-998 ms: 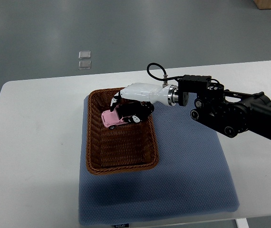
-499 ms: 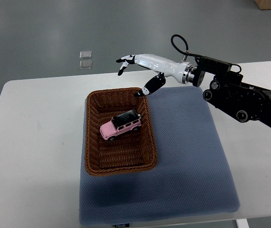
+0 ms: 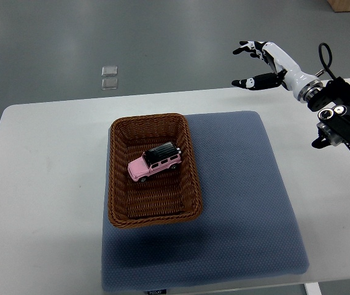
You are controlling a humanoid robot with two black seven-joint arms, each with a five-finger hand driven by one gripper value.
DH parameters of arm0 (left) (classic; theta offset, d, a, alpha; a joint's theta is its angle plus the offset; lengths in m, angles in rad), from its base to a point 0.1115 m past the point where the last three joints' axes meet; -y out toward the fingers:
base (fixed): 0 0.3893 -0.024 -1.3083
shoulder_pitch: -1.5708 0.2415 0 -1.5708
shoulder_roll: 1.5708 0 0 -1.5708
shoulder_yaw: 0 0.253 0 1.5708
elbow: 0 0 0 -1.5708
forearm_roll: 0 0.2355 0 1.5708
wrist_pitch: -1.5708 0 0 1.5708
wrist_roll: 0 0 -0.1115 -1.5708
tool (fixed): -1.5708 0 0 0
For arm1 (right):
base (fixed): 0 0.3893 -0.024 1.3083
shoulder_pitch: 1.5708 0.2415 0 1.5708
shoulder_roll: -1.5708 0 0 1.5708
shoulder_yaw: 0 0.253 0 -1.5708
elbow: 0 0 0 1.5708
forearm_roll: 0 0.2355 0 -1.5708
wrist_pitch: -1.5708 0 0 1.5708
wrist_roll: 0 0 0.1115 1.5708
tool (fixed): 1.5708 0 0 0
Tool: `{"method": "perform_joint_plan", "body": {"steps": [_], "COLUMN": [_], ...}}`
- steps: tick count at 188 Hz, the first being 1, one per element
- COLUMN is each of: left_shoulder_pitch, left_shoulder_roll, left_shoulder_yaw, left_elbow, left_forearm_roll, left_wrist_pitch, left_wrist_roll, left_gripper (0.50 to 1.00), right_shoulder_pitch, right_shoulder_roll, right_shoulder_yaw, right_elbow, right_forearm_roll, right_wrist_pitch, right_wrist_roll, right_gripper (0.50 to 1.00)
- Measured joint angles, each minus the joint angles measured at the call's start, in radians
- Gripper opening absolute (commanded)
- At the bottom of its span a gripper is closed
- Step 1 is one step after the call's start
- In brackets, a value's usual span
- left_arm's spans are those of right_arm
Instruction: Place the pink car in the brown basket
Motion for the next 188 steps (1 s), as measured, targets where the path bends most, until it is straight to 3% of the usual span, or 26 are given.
{"method": "perform_joint_plan", "body": {"steps": [46, 117, 188], "left_shoulder_pitch": [-0.010, -0.017, -0.020], "left_shoulder_roll": [0.000, 0.000, 0.000], "left_shoulder_yaw": [-0.007, -0.012, -0.012], "left_elbow": [0.001, -0.003, -0.003], "left_forearm_roll": [0.000, -0.002, -0.001], "left_wrist_pitch": [0.000, -0.002, -0.002], "left_wrist_roll": [0.000, 0.000, 0.000], "left_gripper": [1.000, 1.000, 1.000], "right_shoulder_pitch": [-0.063, -0.067, -0.066], "right_shoulder_roll": [-0.005, 0.000, 0.029], "right_shoulder_yaw": [0.033, 0.039, 0.038], "right_elbow": [0.004, 0.015, 0.015], "right_forearm_roll": [0.253, 0.617, 0.664], "right_wrist_pitch": [-0.057, -0.053, -0.050], "right_wrist_roll": [-0.026, -0.028, -0.016], "right_gripper": [0.907, 0.913, 0.913]}}
